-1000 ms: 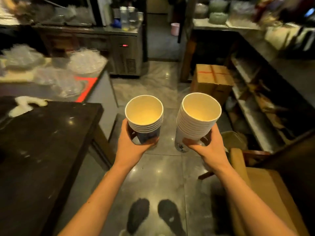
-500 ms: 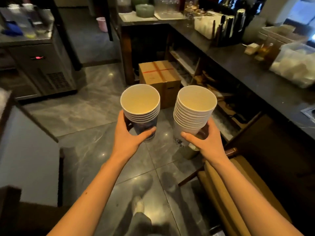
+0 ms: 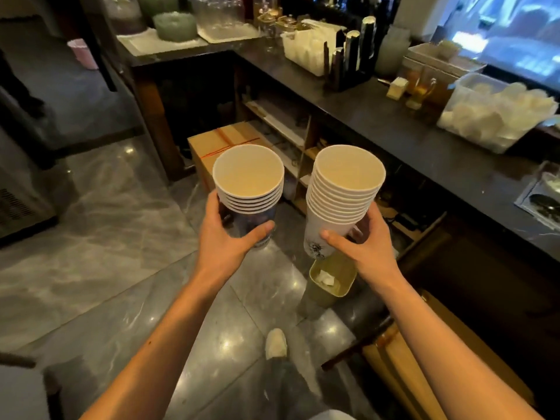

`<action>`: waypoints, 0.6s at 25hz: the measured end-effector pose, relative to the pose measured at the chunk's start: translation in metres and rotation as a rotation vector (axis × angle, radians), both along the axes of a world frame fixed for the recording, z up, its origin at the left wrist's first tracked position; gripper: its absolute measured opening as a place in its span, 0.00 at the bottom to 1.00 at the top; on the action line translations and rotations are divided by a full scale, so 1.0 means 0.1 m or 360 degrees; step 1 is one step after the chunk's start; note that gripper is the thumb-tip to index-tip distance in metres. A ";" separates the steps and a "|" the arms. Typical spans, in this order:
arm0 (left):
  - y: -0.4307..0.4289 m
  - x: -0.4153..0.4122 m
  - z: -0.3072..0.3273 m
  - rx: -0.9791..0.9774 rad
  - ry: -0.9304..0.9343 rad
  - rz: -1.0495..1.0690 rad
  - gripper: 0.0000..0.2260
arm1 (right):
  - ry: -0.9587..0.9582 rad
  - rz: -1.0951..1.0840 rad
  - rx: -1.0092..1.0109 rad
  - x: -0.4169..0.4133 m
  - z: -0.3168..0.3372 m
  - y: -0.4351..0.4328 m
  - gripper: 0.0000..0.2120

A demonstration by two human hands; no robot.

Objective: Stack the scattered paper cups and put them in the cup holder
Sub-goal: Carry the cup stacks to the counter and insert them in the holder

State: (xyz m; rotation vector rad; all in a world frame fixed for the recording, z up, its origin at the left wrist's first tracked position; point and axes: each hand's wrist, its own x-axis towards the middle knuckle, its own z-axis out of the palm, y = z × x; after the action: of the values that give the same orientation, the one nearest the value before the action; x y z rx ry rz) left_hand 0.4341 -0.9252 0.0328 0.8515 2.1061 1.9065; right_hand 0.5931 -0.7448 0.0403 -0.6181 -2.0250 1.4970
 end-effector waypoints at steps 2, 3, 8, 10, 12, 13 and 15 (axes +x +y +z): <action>0.34 -0.40 -0.06 -0.0011 0.0014 -0.0023 0.40 | 0.0006 -0.0057 -0.0012 -0.35 -0.06 0.28 0.43; 0.52 -0.59 -0.09 -0.0022 0.0016 -0.0035 0.41 | 0.0012 -0.0078 -0.0017 -0.52 -0.09 0.42 0.43; 1.55 -1.52 0.01 -0.0054 0.0043 -0.0168 0.44 | 0.0077 -0.0237 -0.0017 -1.34 -0.05 1.28 0.40; 1.92 -1.86 0.13 -0.0040 0.0056 -0.0259 0.43 | 0.0084 -0.0304 -0.0011 -1.61 0.03 1.60 0.41; 2.31 -2.19 0.23 -0.0017 0.0096 -0.0323 0.42 | 0.0082 -0.0376 -0.0002 -1.86 0.09 1.93 0.42; 2.48 -2.33 0.27 0.0000 0.0111 -0.0347 0.41 | 0.0075 -0.0399 -0.0009 -1.98 0.11 2.07 0.42; 2.82 -2.60 0.30 0.0030 0.0108 -0.0416 0.39 | 0.0039 -0.0450 -0.0010 -2.21 0.13 2.36 0.43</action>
State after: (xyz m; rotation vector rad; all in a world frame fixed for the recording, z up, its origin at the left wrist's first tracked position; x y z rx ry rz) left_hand 0.1738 -0.6434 0.0629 1.1475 1.9042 1.7876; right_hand 0.3719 -0.5092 0.0537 -0.8452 -1.8268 1.3365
